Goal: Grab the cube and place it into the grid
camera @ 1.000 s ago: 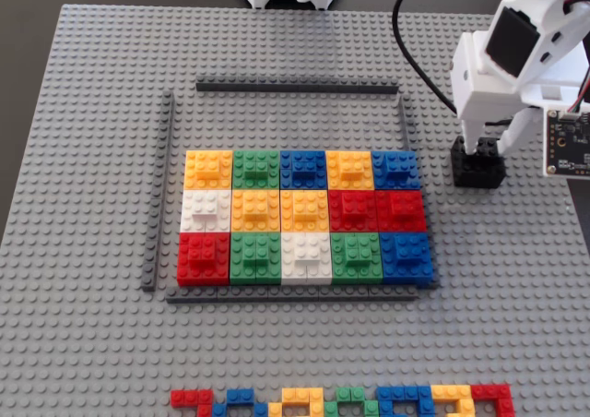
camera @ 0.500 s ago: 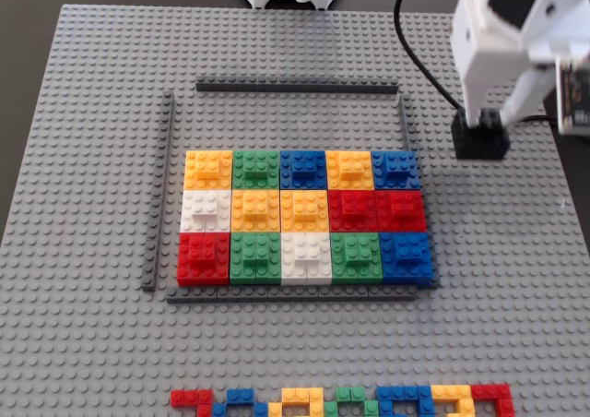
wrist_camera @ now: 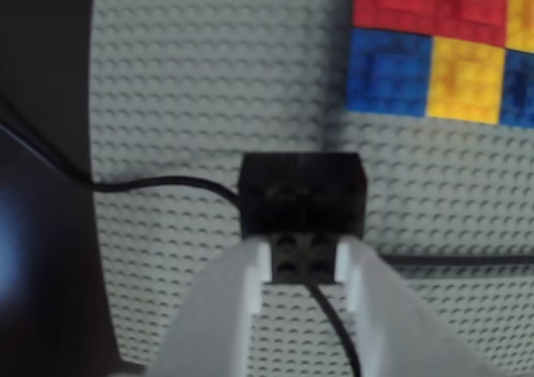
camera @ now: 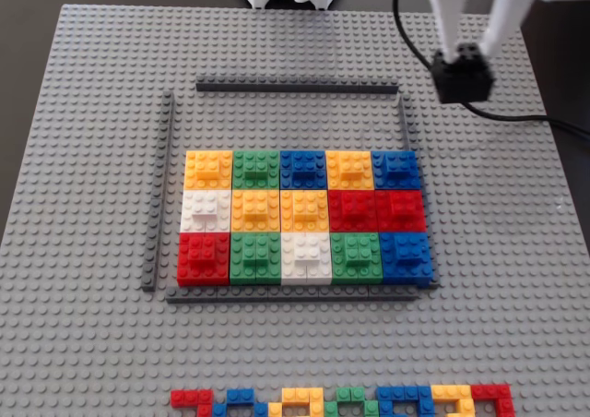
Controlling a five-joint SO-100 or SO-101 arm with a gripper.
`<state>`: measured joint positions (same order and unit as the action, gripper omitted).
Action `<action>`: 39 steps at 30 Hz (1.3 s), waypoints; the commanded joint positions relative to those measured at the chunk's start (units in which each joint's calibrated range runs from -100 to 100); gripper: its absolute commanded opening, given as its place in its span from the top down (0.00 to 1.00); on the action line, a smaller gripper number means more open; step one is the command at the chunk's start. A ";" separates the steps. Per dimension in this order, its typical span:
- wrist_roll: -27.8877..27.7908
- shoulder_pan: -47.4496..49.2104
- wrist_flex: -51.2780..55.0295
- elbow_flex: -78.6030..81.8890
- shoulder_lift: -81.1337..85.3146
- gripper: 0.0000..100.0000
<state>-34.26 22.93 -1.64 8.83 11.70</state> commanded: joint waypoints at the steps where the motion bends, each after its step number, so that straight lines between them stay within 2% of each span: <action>1: -1.86 -3.37 -2.91 8.44 9.10 0.92; 7: -3.61 -6.10 -4.37 15.32 10.48 0.92; 19: -3.76 -6.76 -8.48 23.48 9.96 0.92; 39: -3.96 -7.79 -11.07 23.75 3.08 0.93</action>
<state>-38.02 15.49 -12.14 33.63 14.93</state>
